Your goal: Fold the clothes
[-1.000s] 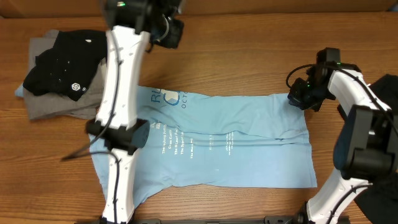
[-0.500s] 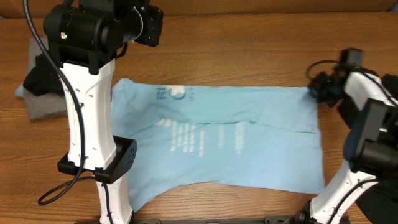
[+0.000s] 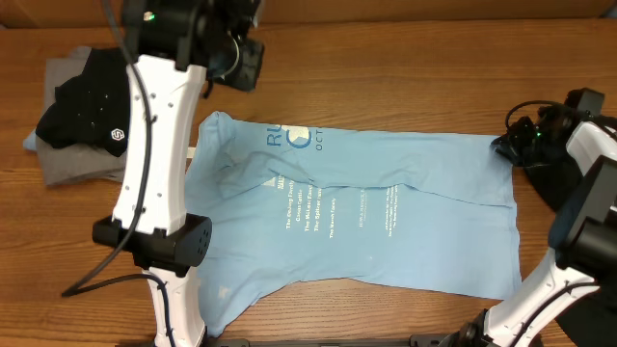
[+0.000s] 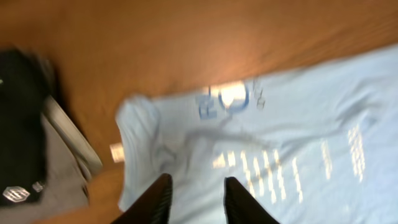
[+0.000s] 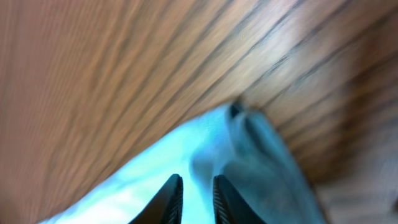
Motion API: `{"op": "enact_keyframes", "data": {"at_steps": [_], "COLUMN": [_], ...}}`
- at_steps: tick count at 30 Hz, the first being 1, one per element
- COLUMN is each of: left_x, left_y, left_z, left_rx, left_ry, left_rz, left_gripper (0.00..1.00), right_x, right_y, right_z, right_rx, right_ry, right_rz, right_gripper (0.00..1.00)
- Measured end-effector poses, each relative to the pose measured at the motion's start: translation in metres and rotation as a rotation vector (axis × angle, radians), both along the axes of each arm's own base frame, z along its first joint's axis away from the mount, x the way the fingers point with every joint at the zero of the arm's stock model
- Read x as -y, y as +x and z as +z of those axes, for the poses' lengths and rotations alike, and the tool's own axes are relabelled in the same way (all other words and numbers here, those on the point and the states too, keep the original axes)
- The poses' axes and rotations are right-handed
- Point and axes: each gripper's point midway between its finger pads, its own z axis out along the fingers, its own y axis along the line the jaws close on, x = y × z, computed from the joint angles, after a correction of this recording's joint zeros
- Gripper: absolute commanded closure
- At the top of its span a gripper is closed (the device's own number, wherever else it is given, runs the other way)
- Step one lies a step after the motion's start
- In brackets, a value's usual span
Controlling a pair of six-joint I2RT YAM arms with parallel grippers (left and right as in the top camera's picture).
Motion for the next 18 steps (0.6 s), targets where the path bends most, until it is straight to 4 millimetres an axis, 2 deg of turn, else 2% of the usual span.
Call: {"op": "enact_keyframes", "data": {"at_steps": [3, 8, 11, 14, 18], "left_x": [-0.004, -0.014, -0.022, -0.023, -0.024], "left_y": [-0.009, -0.021, -0.019, -0.011, -0.021], "left_z": [-0.039, -0.089, -0.114, -0.14, -0.184], "left_rx": [-0.134, -0.292, -0.333, -0.351, -0.424], "left_ry": [0.042, 0.094, 0.092, 0.032, 0.001], "left_rz": [0.003, 0.033, 0.064, 0.068, 0.059], "left_gripper": [0.74, 0.67, 0.63, 0.5, 0.45], "right_x": [-0.004, -0.018, -0.033, -0.048, -0.059], "right_y": [-0.001, -0.014, -0.028, -0.04, -0.05], "right_z": [0.036, 0.138, 0.178, 0.191, 0.183], "right_rx": [0.055, 0.212, 0.265, 0.262, 0.203], "right_ry": [-0.007, -0.064, -0.08, -0.071, -0.04], "right_rz": [0.014, 0.04, 0.062, 0.082, 0.098], "right_gripper": [0.74, 0.7, 0.68, 0.68, 0.68]}}
